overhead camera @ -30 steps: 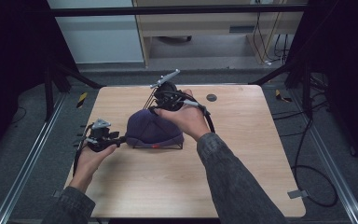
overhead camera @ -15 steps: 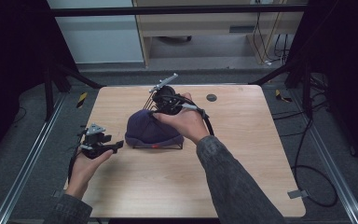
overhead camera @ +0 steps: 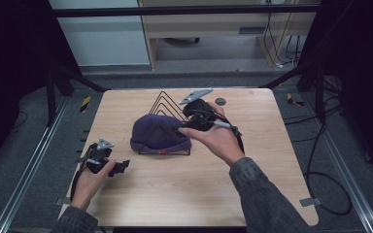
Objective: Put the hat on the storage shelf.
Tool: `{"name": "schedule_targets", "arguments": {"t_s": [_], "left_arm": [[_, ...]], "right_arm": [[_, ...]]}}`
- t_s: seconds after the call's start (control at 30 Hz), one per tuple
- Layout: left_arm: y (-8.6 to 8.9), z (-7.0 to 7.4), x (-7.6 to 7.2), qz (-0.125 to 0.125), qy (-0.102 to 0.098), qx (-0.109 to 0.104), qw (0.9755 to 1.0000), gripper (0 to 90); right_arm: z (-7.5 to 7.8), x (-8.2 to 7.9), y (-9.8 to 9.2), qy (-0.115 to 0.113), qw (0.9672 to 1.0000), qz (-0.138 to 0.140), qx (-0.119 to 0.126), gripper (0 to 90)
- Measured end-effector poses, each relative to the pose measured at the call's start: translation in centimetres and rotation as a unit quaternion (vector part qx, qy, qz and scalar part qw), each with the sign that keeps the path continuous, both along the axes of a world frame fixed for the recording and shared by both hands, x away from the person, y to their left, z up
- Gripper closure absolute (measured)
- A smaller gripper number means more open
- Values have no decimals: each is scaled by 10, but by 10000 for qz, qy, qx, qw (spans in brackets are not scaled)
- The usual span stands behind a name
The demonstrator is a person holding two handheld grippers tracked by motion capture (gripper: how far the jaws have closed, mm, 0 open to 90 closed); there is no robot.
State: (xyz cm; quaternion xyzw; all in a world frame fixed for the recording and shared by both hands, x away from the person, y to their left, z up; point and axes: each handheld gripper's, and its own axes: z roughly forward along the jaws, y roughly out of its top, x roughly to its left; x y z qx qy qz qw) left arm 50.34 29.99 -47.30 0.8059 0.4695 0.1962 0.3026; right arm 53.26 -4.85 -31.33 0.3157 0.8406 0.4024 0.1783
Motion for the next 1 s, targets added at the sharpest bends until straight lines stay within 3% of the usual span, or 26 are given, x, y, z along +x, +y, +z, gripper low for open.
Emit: {"name": "schedule_targets", "arguments": {"t_s": [0.2,0.5,0.6,0.67,0.73,0.77,0.8,1.0], "left_arm": [[4,-4,1,-33,108,-61,9999,55],[4,-11,2,-67,275,89,9996,55],[3,-14,3,-87,364,147,9992,55],[2,-15,3,-102,373,172,9991,55],[1,-18,2,-152,441,223,9987,47],[1,-18,2,-152,441,223,9987,47],[0,-19,2,-165,473,250,9984,46],[-2,-21,2,-223,528,259,9980,32]], "right_arm": [[-7,-9,-36,-62,9995,-300,77,105],[-30,-22,-84,74,9977,-647,183,78],[-53,-29,-105,224,9965,-793,172,85],[-57,-31,-108,271,9962,-814,169,88],[-77,-35,-121,456,9943,-945,166,93],[-77,-35,-121,456,9943,-945,166,93],[-89,-38,-128,537,9932,-1020,162,101],[-122,-46,-143,831,9888,-1203,299,121]]}}
